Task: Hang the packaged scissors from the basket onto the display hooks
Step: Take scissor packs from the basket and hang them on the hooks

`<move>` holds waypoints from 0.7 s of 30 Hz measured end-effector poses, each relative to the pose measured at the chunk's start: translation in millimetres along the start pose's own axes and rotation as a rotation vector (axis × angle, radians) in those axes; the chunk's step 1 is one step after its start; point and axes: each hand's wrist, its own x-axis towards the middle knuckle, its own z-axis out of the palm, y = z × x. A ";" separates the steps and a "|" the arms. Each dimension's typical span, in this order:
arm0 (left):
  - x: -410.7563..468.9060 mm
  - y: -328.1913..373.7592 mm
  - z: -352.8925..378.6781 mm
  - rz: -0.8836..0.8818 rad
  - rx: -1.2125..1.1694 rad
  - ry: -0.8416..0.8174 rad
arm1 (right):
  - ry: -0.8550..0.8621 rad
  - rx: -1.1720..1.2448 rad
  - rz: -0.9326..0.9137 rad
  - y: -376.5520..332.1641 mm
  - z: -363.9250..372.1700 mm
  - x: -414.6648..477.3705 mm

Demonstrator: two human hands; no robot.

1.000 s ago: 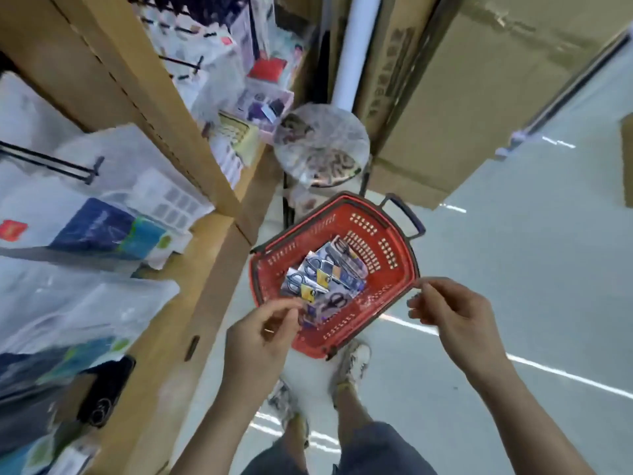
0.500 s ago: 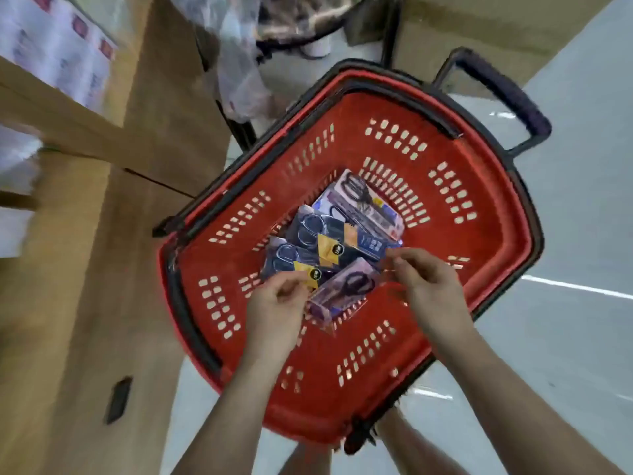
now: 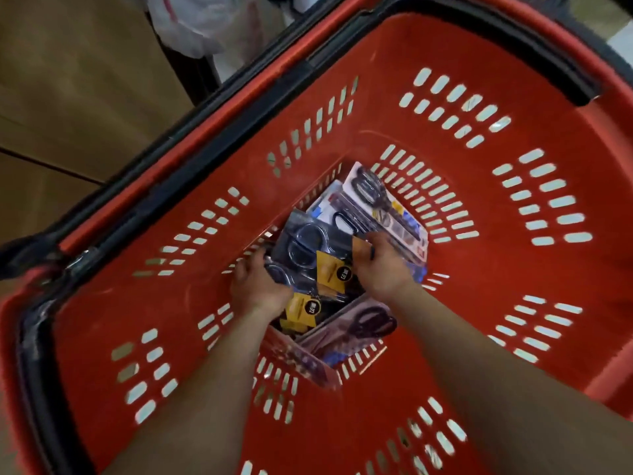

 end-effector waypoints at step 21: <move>-285.8 23.9 -149.6 -0.106 -1.182 0.179 | 0.305 0.519 -0.143 -38.7 -138.4 -217.2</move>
